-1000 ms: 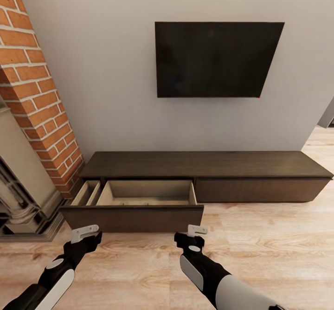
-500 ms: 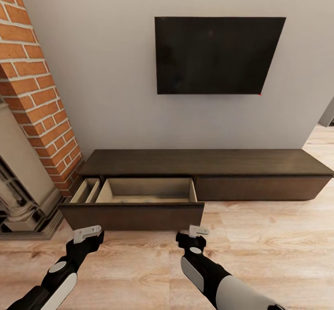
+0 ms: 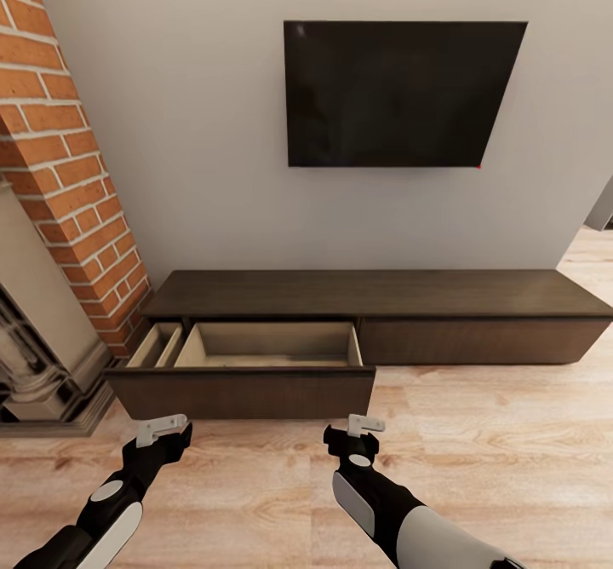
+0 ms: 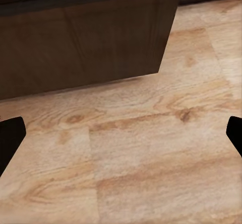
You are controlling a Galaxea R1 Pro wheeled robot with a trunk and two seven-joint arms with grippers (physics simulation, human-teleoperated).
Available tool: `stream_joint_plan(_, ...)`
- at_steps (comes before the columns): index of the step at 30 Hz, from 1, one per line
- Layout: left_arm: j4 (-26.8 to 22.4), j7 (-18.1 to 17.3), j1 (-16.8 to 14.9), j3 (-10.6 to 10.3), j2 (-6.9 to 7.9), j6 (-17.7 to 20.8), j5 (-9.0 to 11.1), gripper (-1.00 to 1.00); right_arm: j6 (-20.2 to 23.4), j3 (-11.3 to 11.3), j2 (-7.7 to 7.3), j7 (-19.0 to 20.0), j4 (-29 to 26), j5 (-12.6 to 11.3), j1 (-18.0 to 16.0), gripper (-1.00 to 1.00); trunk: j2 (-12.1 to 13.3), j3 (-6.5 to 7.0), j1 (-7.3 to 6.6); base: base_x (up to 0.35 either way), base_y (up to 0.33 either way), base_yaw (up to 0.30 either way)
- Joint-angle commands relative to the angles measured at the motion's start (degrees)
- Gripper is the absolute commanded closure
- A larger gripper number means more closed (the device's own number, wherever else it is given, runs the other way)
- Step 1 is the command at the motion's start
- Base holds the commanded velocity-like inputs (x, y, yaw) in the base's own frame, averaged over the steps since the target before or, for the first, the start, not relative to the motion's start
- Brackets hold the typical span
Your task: Place each of the two pumpkins and all three candles from the living room inside a cabinet in the living room (use any cabinet), then make sure every cabinet is closed, and position the cauldron so it is next to a table in the living room.
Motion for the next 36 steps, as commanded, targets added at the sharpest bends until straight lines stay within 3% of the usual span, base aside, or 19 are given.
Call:
stream_joint_plan(1,-0.1,0.5,-0.1,-0.2,0.07,0.1,0.3,-1.0,-0.8,0.5,0.0,-0.3,0.1,-0.6,-0.1,-1.0,-0.4,-0.24,0.22,0.0,0.0,0.0)
stream_joint_plan(8,-0.1,0.5,-0.1,-0.2,-0.34,-0.1,0.2,-1.0,-2.9,0.5,0.0,-0.2,0.4,1.0,-0.2,-1.0,-3.3,-1.49,1.76,0.0,0.0,0.0)
stream_joint_plan(13,0.0,0.6,-0.1,-0.3,-0.8,-3.9,0.4,-1.0,-4.2,0.6,0.0,-0.2,1.0,2.7,-0.2,-1.0,-5.3,-2.39,2.86,0.0,0.0,0.0)
stream_joint_plan(29,0.4,0.6,-0.1,-0.4,-0.89,-5.7,0.5,-1.0,-7.0,3.0,0.0,-0.3,1.5,3.1,-0.2,-1.0,-11.7,-5.26,6.37,0.0,0.0,0.0)
stream_joint_plan(36,0.4,0.6,-0.1,-0.4,-0.91,-5.8,0.5,-1.0,-11.3,4.0,0.0,-0.3,1.5,3.0,-0.2,-1.0,-14.5,-6.52,7.91,0.0,0.0,0.0)
